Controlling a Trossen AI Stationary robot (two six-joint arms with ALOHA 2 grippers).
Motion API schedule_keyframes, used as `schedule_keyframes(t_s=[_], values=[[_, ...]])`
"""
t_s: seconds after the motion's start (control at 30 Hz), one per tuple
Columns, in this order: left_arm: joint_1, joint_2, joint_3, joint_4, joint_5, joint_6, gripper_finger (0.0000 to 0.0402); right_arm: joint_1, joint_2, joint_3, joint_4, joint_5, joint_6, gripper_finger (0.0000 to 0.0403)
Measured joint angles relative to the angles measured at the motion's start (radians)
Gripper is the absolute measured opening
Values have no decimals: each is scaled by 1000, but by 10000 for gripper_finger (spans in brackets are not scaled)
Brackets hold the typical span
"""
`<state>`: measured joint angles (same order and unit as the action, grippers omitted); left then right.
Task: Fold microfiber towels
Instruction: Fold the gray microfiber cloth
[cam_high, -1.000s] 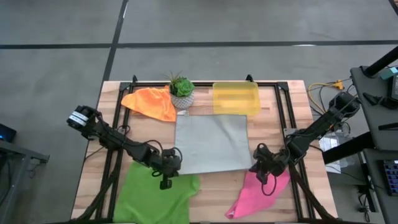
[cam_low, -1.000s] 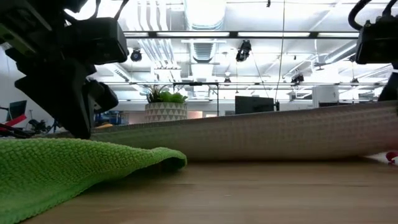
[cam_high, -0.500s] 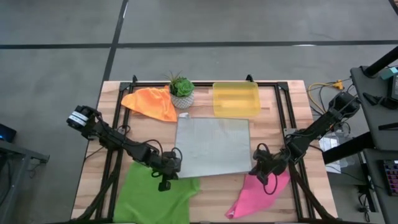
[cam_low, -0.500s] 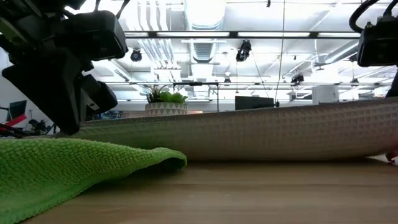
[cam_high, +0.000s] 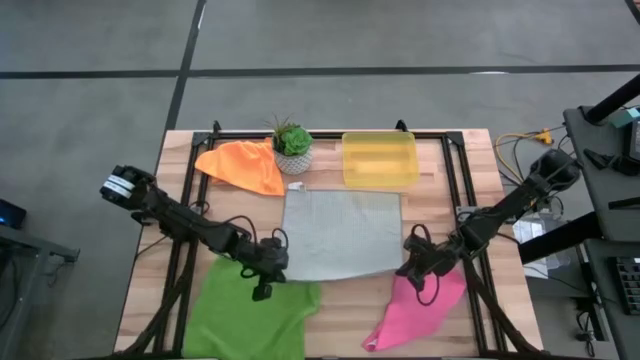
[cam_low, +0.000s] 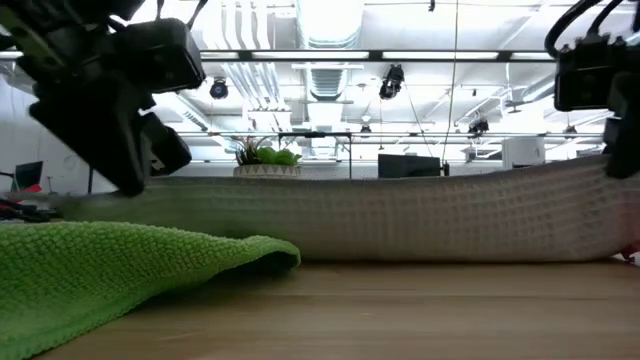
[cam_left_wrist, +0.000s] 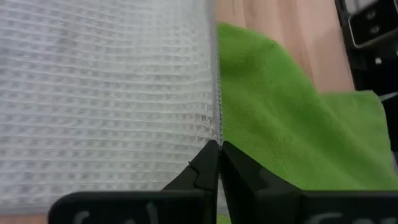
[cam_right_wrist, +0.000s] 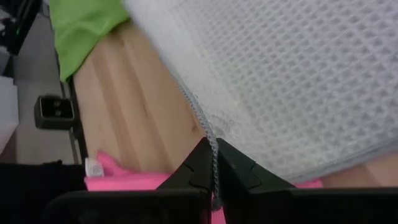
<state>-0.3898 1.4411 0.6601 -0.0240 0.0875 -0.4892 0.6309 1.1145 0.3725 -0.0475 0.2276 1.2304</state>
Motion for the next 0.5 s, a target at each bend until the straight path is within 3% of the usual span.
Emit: schedule_keyframes(t_s=[0.27,0.5], values=[[68,-92,-34,15,-17,47,0,-23,-2,0,-2,0,-8,8],[125,-103,-32,15,-17,85,0,-23,-2,0,-10,9,8,8]])
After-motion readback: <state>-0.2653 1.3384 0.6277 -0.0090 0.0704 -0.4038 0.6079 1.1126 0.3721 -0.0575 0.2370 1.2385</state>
